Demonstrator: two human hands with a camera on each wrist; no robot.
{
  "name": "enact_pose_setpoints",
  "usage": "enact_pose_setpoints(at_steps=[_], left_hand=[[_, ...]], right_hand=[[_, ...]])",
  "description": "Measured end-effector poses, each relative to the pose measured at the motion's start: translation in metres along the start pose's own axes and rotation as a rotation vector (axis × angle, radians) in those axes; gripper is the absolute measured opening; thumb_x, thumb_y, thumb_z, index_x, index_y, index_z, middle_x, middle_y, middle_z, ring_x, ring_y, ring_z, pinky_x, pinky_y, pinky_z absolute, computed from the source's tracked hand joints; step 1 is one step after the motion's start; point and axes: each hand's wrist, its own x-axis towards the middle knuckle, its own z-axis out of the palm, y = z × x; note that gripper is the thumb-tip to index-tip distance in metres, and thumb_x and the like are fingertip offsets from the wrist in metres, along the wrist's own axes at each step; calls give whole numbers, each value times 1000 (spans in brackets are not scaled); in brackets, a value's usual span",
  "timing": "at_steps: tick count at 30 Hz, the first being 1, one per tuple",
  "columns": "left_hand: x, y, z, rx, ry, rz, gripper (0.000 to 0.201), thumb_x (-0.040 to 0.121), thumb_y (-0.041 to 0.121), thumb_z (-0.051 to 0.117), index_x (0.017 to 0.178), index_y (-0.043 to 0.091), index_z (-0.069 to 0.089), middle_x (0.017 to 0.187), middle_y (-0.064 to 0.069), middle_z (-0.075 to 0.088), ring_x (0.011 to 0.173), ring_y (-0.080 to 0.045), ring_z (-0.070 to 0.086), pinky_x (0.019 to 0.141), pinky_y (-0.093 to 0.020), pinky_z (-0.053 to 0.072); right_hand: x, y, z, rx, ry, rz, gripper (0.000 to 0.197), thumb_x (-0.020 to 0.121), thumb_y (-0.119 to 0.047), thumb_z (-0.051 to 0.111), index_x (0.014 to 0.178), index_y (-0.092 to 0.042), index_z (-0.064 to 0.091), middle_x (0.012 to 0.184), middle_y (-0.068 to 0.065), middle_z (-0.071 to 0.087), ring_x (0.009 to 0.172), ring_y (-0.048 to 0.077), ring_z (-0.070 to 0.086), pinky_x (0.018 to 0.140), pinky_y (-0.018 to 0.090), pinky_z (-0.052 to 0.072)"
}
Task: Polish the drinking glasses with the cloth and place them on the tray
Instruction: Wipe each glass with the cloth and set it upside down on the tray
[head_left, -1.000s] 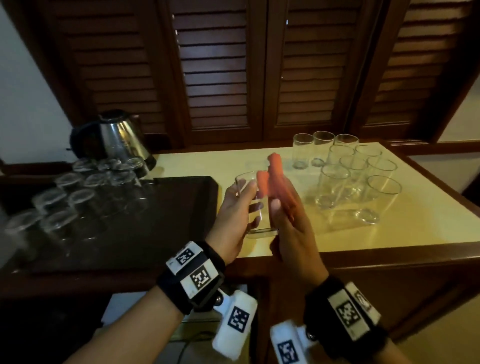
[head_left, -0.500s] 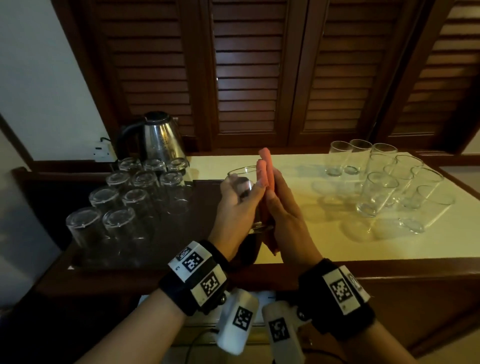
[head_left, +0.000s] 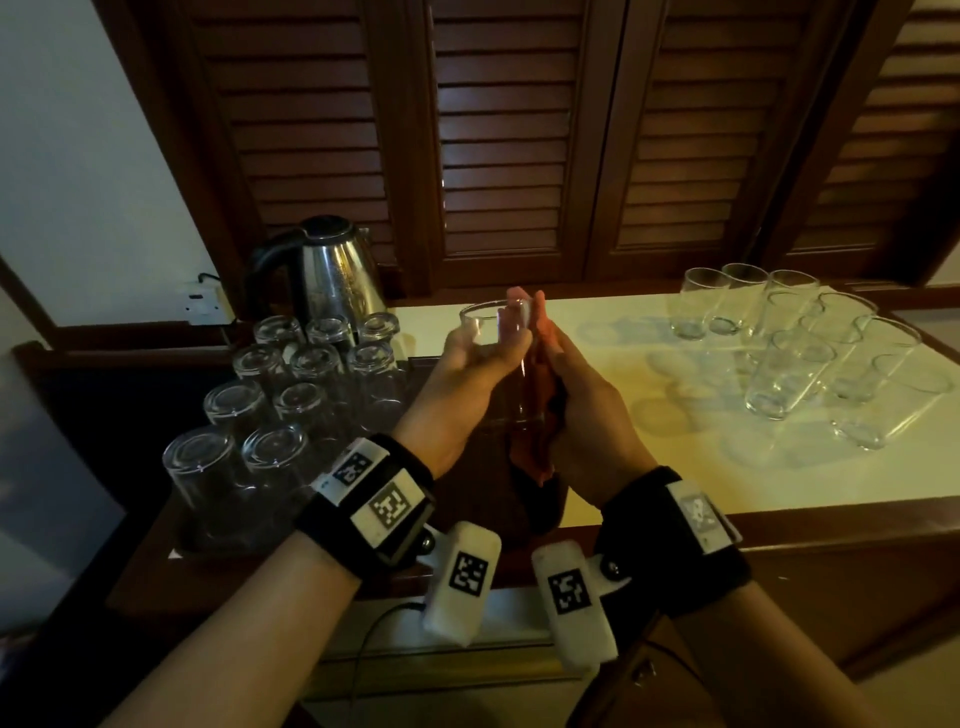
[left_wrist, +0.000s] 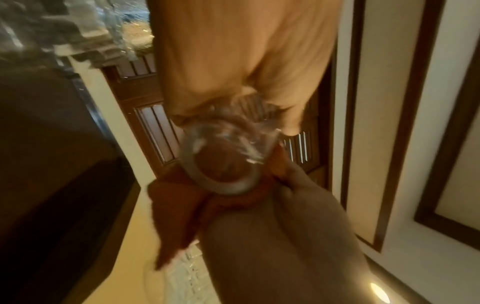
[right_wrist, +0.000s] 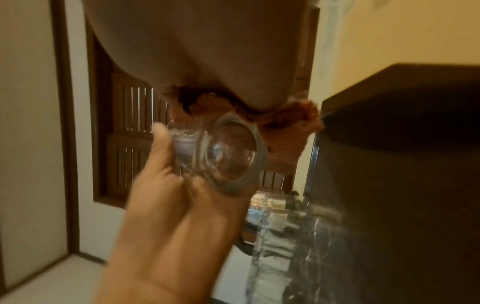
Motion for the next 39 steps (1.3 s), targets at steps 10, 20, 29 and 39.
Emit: enact_pose_setpoints(at_steps=[10,20,29,39], left_hand=[[18,7,28,15,85,109,88,67,62,73,142,23,46,124,3,68,111,-13,65,89,-33,52],[39,12,35,-65,172,53,67,97,37,56,155,31,22,136,7,54,122,-16,55,95,-39,50],[42,16,37,-135,20,60,70,84,53,65,143,19,48,127,-12,66,114,-28,67,94,-46,56],[38,27,27,-38,200,136,65,86,50,64,142,25,44,118,2,66,107,-17,66,77,-30,55]], right_hand=[[14,-2,-15,136,30,49,43,107,-38,35,146,-30,51,141,7,61,129,25,59,102,45,50],[37,-14,-36,-87,-24,-83,45,107,-36,34,152,-43,36,153,-9,46,136,15,51,109,50,47],[49,-26,-45,286,-113,49,42,107,-27,32,142,-19,54,131,12,67,121,27,65,90,39,59],[60,-21,-21,60,-165,-15,44,107,-30,34,149,-31,44,144,9,58,135,30,53,105,54,47]])
